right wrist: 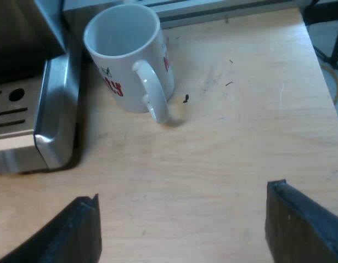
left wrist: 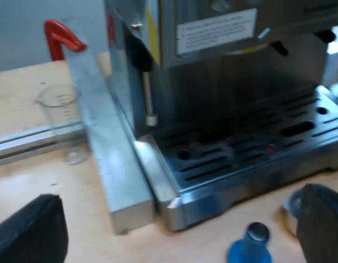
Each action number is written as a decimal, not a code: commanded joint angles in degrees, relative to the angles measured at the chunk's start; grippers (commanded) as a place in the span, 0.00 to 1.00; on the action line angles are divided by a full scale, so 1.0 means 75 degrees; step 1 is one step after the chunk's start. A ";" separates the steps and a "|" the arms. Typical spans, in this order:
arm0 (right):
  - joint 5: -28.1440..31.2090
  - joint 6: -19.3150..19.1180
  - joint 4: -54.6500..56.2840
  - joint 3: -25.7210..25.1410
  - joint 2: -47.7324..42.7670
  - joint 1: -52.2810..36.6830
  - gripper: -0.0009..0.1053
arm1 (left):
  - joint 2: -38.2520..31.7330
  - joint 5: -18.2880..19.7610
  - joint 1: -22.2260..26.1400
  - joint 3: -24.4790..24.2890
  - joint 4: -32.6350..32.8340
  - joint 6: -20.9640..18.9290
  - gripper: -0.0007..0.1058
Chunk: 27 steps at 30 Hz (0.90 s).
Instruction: Put the handle in the coffee machine
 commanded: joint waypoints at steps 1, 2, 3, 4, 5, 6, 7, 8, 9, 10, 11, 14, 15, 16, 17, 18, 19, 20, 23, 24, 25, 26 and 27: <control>-0.0356 0.0039 0.0003 -0.0294 0.0286 -0.0023 0.61 | 0.0318 0.0103 -0.0260 -0.0168 -0.0035 -0.0083 0.81; -0.0476 0.0090 0.0047 -0.0387 0.0417 -0.0023 0.61 | 0.0479 0.0136 -0.0424 -0.0241 -0.0035 -0.0083 0.81; -0.0495 0.0089 0.0063 -0.0429 0.0470 -0.0023 0.61 | 0.0502 0.0145 -0.0455 -0.0253 -0.0035 -0.0083 0.81; -0.0630 0.0088 0.0140 -0.0586 0.0679 -0.0023 0.61 | 0.0697 0.0209 -0.0731 -0.0354 -0.0035 -0.0083 0.81; -0.0661 0.0088 0.0184 -0.0706 0.0839 0.0060 0.61 | 0.0812 0.0219 -0.0925 -0.0410 -0.0035 -0.0083 0.81; -0.0677 0.0088 0.0205 -0.0744 0.0896 0.0098 0.61 | 0.0870 0.0218 -0.1024 -0.0430 -0.0050 -0.0083 0.81; -0.0728 0.0088 0.0277 -0.0865 0.1060 0.0223 0.61 | 0.0973 0.0218 -0.1232 -0.0470 -0.0047 -0.0083 0.81; -0.0732 0.0088 0.0319 -0.0921 0.1145 0.0294 0.61 | 0.1024 0.0218 -0.1340 -0.0473 -0.0049 -0.0083 0.81; -0.0768 0.0088 0.0384 -0.1005 0.1261 0.0399 0.61 | 0.1076 0.0218 -0.1486 -0.0492 -0.0049 -0.0083 0.81; -0.0824 0.0072 0.0491 -0.1130 0.1478 0.0591 0.61 | 0.1178 0.0293 -0.1780 -0.0491 -0.0049 -0.0083 0.81; -0.0879 0.0038 0.0575 -0.1228 0.1668 0.0760 0.61 | 0.1241 0.0360 -0.1962 -0.0491 -0.0049 -0.0083 0.81; -0.0880 0.0025 0.0752 -0.1443 0.2133 0.1223 0.61 | 0.1382 0.0436 -0.2443 -0.0491 -0.0049 -0.0083 0.81; -0.0880 0.0025 0.0759 -0.1462 0.2195 0.1287 0.61 | 0.1409 0.0434 -0.2539 -0.0491 -0.0049 -0.0083 0.81; -0.0880 0.0025 0.0768 -0.1527 0.2368 0.1481 0.61 | 0.1437 0.0434 -0.2633 -0.0491 -0.0049 -0.0067 0.81; -0.0880 0.0025 0.0764 -0.1593 0.2534 0.1678 0.61 | 0.1515 0.0434 -0.2903 -0.0491 -0.0049 -0.0067 0.81; -0.0880 0.0025 0.0764 -0.1625 0.2617 0.1781 0.61 | 0.1541 0.0434 -0.2968 -0.0491 -0.0049 -0.0067 0.81; -0.0880 0.0025 0.0764 -0.1648 0.2675 0.1851 0.61 | 0.1561 0.0434 -0.3097 -0.0491 -0.0049 -0.0067 0.81; -0.0896 0.0025 0.0764 -0.1724 0.2923 0.2160 0.61 | 0.1606 0.0434 -0.3354 -0.0491 -0.0049 -0.0067 0.81; -0.0927 0.0025 0.0764 -0.1775 0.3306 0.2689 0.61 | 0.1700 0.0434 -0.3701 -0.0491 -0.0040 -0.0004 0.81; -0.0927 0.0025 0.0764 -0.1771 0.3351 0.2807 0.61 | 0.1718 0.0434 -0.3757 -0.0491 -0.0040 -0.0004 0.81; -0.0906 0.0025 0.0745 -0.1771 0.3497 0.3048 0.61 | 0.1754 0.0434 -0.3855 -0.0491 -0.0040 -0.0004 0.81; -0.0865 0.0025 0.0744 -0.1771 0.3651 0.3293 0.61 | 0.1765 0.0434 -0.3952 -0.0491 -0.0040 -0.0004 0.81; -0.0861 0.0025 0.0723 -0.1771 0.3731 0.3409 0.61 | 0.1775 0.0434 -0.3969 -0.0491 -0.0040 -0.0004 0.81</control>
